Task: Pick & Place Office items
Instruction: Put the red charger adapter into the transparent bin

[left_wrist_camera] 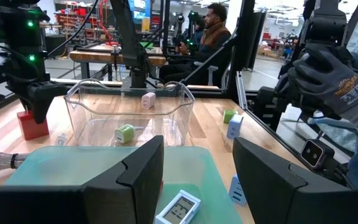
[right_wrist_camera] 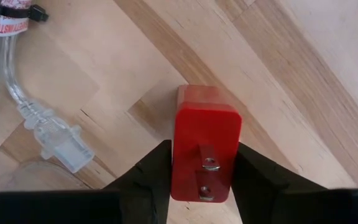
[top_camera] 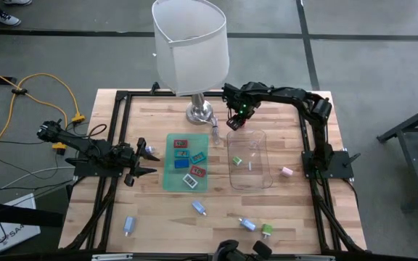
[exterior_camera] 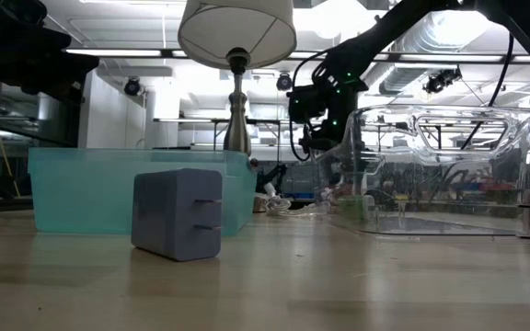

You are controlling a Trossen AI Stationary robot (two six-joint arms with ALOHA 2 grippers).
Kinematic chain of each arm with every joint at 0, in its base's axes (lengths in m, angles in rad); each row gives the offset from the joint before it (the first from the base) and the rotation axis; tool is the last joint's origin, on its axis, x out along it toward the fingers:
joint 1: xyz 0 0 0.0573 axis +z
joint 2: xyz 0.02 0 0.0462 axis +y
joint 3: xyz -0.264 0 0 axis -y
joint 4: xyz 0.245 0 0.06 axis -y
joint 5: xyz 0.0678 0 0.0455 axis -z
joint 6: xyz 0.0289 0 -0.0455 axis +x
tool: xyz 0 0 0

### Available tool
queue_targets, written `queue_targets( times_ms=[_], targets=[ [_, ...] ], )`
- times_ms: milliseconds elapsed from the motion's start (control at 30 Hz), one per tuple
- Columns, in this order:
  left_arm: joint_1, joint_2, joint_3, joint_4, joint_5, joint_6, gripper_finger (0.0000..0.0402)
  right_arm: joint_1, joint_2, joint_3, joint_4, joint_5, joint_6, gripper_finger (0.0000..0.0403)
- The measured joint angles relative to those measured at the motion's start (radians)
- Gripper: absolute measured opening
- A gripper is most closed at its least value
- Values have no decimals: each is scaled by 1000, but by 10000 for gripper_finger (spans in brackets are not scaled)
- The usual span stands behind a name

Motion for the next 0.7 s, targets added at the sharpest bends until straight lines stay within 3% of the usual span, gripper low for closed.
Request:
queue_targets(
  times_ms=[700],
  targets=[
    [0, 0, 0, 0, 0, 0, 186, -2, -5, 0, 0, -44, -36, 118]
  ],
)
